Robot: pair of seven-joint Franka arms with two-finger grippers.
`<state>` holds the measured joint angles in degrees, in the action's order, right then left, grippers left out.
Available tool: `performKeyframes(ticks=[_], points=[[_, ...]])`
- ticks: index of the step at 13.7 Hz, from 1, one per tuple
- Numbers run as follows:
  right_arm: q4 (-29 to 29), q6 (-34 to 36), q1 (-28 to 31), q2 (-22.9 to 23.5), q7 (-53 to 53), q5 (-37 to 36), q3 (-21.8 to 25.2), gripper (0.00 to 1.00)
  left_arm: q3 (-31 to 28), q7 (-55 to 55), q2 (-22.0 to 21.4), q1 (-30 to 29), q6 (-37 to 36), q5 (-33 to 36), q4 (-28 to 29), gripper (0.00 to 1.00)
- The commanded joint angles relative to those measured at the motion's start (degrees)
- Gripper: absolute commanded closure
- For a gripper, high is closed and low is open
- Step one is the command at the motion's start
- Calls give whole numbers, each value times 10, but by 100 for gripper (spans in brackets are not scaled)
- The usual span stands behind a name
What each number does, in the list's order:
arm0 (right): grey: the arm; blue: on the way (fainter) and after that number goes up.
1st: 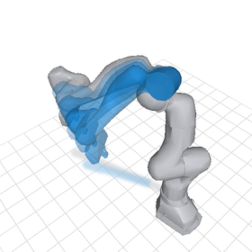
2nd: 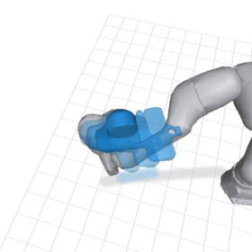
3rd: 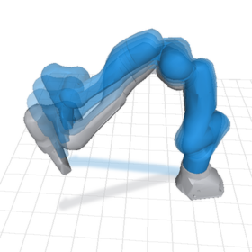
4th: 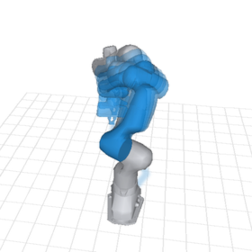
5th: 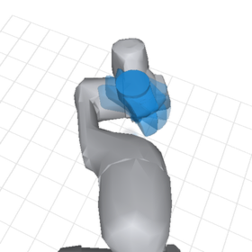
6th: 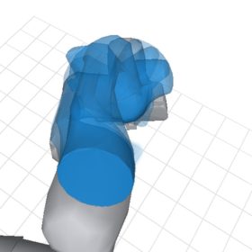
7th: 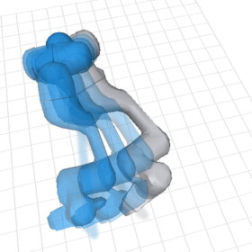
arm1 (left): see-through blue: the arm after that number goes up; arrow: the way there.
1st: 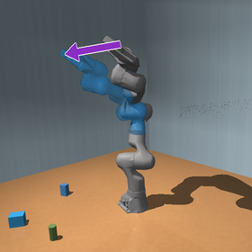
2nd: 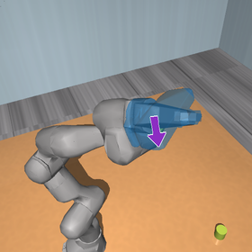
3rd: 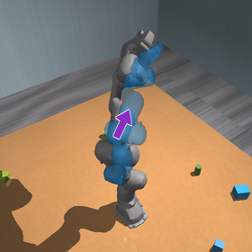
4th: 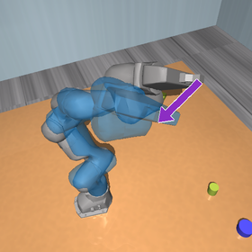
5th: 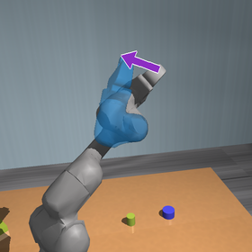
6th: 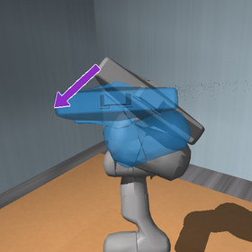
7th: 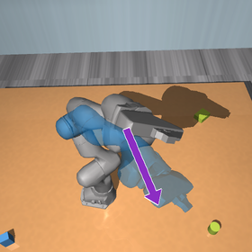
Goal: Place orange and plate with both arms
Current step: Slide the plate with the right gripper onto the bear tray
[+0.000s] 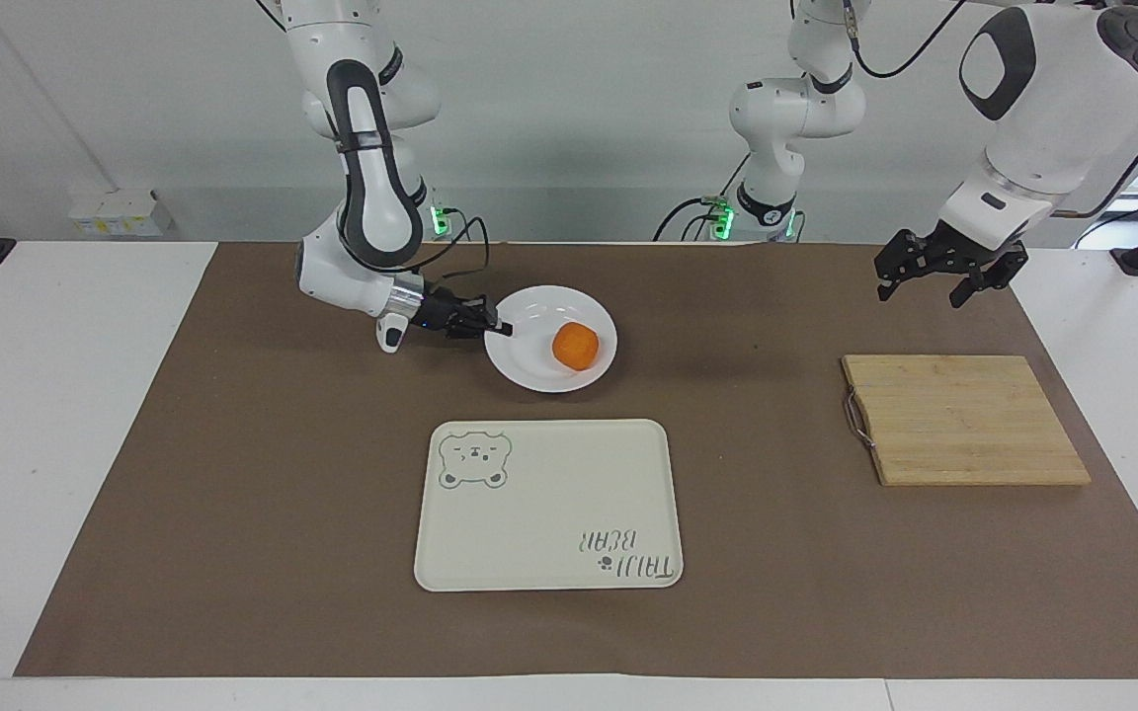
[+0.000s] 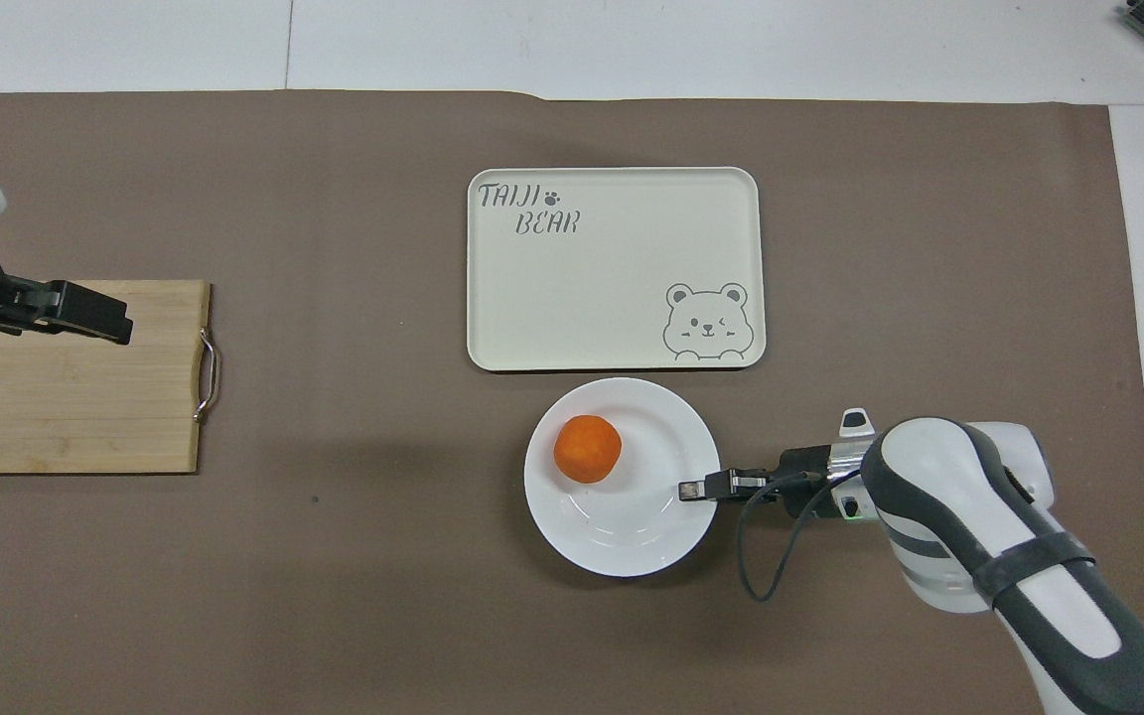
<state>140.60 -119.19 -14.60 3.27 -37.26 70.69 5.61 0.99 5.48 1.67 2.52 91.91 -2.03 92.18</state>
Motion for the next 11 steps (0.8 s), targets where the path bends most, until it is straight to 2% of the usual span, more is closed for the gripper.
performKeyframes(ticks=[1,3,8,11], points=[[-55,25,22,35,-14,19,-4,100,5,5,4,-6,-9,11,-9,0],[-108,23,24,65,1,19,-3,100,5,5,4,-7,-9,11,-9,0],[-257,3,14,139,123,11,-2,100,5,5,4,-7,-9,11,-9,0],[-332,-17,12,191,150,10,-2,100,5,5,4,-7,-9,11,-9,0]])
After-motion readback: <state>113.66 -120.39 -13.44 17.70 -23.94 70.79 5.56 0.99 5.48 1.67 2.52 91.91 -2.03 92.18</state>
